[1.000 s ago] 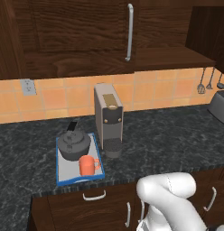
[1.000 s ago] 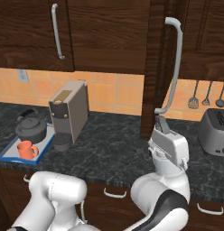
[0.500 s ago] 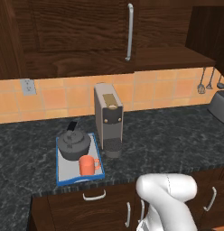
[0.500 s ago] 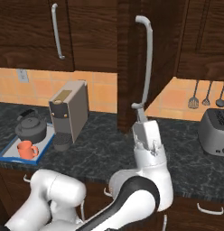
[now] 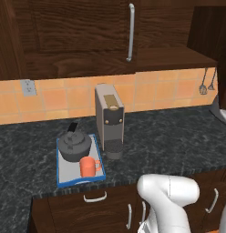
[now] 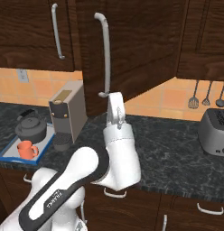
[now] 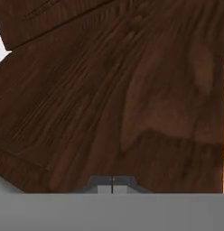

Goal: Pick the kettle from the counter and place it on the tray. Then pick the mug from the cabinet and place it on the tray. Then close the cabinet doors.

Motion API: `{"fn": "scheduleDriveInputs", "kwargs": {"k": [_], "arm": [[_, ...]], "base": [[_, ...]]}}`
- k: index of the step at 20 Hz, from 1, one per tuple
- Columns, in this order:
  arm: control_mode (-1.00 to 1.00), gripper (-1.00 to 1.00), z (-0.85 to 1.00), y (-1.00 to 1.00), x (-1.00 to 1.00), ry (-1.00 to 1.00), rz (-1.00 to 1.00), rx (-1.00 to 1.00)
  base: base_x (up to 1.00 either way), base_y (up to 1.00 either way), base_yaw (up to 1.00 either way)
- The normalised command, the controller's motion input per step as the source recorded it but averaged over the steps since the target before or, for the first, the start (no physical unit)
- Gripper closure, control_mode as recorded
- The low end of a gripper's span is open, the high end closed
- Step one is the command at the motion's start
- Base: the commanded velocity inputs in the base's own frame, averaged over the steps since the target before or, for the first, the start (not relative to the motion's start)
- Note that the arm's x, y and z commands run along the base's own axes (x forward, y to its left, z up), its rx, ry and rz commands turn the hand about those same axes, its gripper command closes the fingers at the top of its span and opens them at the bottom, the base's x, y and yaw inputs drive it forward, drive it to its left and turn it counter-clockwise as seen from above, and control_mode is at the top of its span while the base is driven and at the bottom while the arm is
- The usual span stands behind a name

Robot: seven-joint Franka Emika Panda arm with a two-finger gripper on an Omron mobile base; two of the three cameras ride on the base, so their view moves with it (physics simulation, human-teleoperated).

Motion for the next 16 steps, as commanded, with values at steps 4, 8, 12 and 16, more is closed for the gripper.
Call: {"fn": "scheduleDriveInputs", "kwargs": {"k": [4, 8, 12, 16], "arm": [[-1.00, 1.00, 0.07, 0.56, 0.68, 0.21, 0.00, 0.00], [-1.00, 1.00, 0.29, 0.42, 0.58, 0.26, 0.00, 0.00], [-1.00, 1.00, 0.22, 0.18, 0.93, 0.43, 0.04, 0.00], [-1.00, 1.00, 0.02, 0.17, 0.91, 0.38, 0.03, 0.00]], "base": [[0.00, 0.00, 0.00], [0.00, 0.00, 0.00], [0.00, 0.00, 0.00], [0.00, 0.00, 0.00]]}}
